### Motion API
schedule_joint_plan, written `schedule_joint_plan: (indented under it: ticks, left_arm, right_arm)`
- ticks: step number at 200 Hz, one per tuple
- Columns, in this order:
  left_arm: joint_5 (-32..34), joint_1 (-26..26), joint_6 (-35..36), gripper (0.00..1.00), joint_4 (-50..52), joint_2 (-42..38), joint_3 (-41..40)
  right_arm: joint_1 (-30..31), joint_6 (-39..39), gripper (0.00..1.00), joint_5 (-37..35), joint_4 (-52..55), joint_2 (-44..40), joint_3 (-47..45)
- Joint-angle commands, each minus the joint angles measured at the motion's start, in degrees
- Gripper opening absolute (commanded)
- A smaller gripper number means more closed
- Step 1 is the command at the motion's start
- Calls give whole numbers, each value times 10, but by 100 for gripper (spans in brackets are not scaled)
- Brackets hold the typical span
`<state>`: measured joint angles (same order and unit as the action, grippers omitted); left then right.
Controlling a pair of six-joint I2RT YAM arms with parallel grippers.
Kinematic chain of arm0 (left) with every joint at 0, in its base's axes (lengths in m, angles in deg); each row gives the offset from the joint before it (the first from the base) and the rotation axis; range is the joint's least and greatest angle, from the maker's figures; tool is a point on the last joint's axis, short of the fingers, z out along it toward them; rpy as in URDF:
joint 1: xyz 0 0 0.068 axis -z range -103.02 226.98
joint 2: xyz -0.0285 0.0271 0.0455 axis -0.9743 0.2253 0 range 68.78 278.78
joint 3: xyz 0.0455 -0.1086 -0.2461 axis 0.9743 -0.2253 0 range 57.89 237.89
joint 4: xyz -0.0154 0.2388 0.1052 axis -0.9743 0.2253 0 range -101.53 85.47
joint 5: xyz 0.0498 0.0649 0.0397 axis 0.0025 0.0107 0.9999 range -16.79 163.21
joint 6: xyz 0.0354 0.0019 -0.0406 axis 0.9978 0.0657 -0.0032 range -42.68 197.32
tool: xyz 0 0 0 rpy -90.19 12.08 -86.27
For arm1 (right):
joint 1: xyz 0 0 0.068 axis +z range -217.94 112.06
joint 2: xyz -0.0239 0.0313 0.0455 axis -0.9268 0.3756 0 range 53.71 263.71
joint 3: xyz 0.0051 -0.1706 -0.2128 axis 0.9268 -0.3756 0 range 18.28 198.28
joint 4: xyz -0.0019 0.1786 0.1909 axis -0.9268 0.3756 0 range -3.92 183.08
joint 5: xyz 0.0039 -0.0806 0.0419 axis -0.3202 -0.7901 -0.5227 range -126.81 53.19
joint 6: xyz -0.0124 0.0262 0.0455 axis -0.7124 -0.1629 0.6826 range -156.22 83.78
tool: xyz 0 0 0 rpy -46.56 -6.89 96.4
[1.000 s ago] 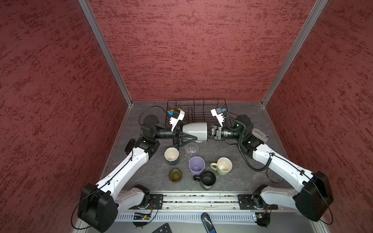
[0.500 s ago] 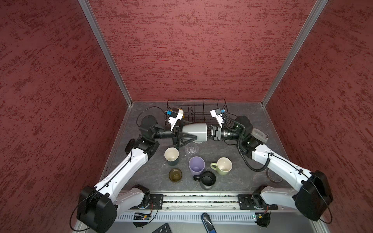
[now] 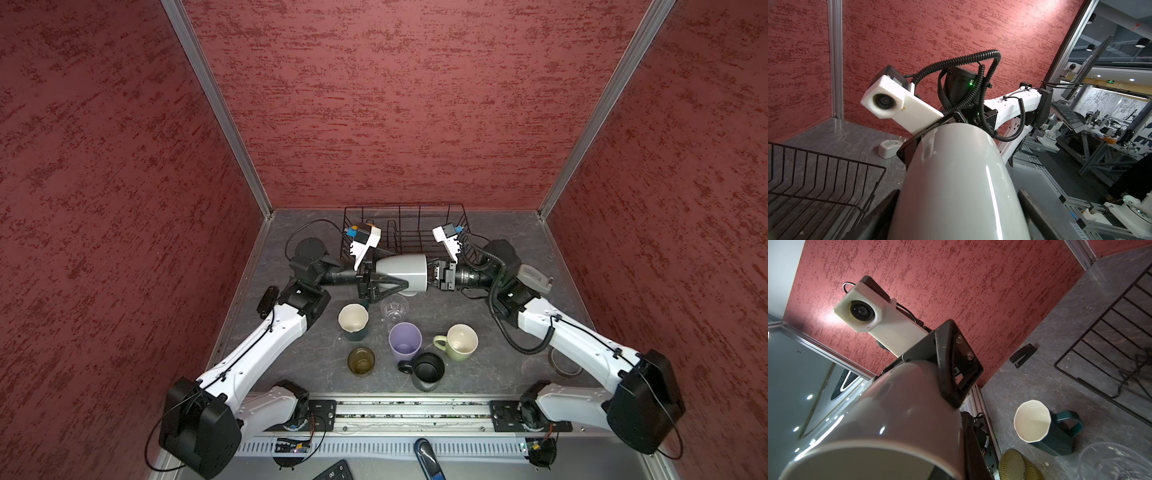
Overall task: Load cups into a dish rack
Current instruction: Place the cup upside down at the dish rack.
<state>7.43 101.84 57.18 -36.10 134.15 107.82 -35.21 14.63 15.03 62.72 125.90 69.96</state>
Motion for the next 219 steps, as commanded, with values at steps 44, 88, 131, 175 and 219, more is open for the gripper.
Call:
schedule_joint_plan:
  ticks: [44, 88, 131, 175, 219]
  left_arm:
    - [-30, 16, 1, 94, 3, 11, 14]
    - [-29, 17, 4, 87, 2, 11, 22]
    - [-29, 18, -1, 63, 2, 16, 29]
    - [-11, 17, -3, 12, 14, 12, 28]
    - [-3, 17, 8, 0, 34, -1, 30]
  right_arm:
    - [-2, 14, 0, -2, -56, -1, 3]
    - [-1, 14, 0, -2, -56, -2, -1]
    - [-1, 10, 0, -4, -49, -3, -5]
    - [-1, 0, 1, -8, -31, -5, -2]
    - [-1, -8, 12, -19, -15, -12, 3]
